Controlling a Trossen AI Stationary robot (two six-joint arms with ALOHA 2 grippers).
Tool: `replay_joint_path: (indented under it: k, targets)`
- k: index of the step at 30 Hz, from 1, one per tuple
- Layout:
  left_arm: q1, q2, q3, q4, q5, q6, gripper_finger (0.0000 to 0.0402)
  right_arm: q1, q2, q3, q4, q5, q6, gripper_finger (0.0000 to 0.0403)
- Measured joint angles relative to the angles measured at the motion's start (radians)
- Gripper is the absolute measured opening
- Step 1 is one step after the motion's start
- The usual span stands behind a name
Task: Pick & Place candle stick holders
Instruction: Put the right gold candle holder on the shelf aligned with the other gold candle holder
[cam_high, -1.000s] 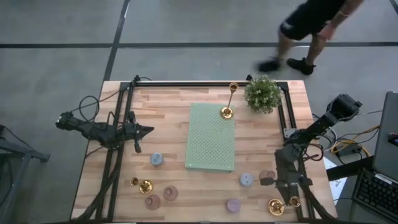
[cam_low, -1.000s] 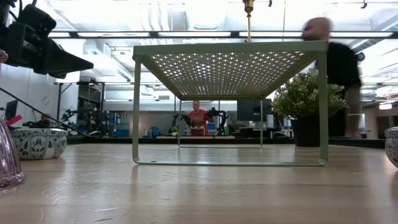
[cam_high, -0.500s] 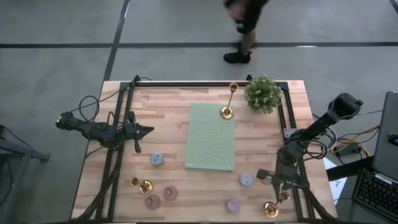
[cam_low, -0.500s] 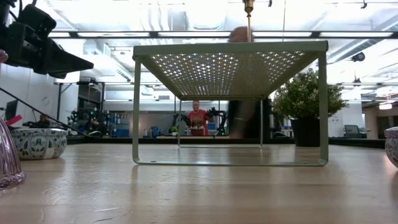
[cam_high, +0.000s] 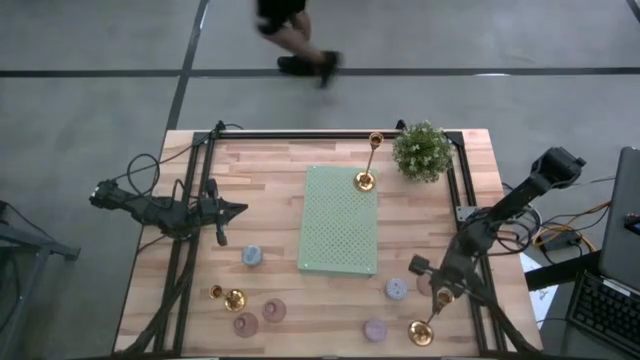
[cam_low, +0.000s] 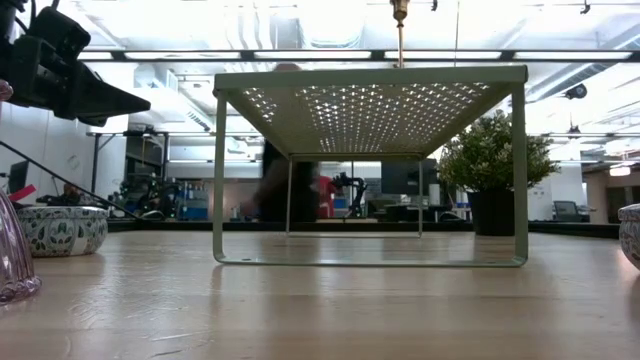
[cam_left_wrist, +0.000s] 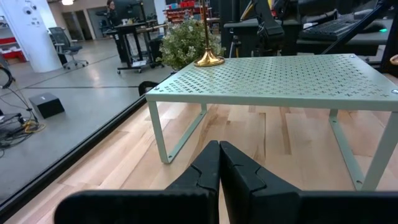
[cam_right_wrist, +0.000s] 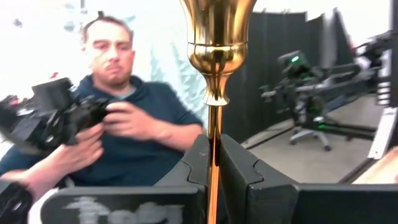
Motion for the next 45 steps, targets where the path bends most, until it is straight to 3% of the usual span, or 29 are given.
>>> replay_joint_path:
  k: [10,16,20,26,30,34,41,45]
  targets:
    - [0.0,0.0,0.0,0.0,0.0,0.0,0.0014,-0.006,-0.065,0.0,-0.049,0.258,-0.077,0.0013]
    - [0.0,0.0,0.0,0.0,0.0,0.0,0.0014,-0.007,-0.121,0.006,-0.124,0.356,-0.093,0.0013]
    - [0.0,0.0,0.0,0.0,0.0,0.0,0.0014,-0.007,-0.152,0.074,-0.256,0.388,-0.09,0.0013]
    - [0.0,0.0,0.0,0.0,0.0,0.0,0.0014,-0.007,-0.169,0.245,-0.611,0.551,-0.098,0.0013]
    - [0.0,0.0,0.0,0.0,0.0,0.0,0.0014,-0.007,-0.172,0.337,-0.743,0.585,-0.132,0.0013]
    - [0.0,0.0,0.0,0.0,0.0,0.0,0.0014,-0.008,-0.178,0.389,-0.764,0.596,-0.139,0.0013]
    - [0.0,0.0,0.0,0.0,0.0,0.0,0.0014,-0.012,-0.189,0.421,-0.77,0.78,-0.166,0.0013]
    - [0.0,0.0,0.0,0.0,0.0,0.0,0.0014,-0.032,-0.191,0.452,-0.806,0.833,-0.216,0.0013]
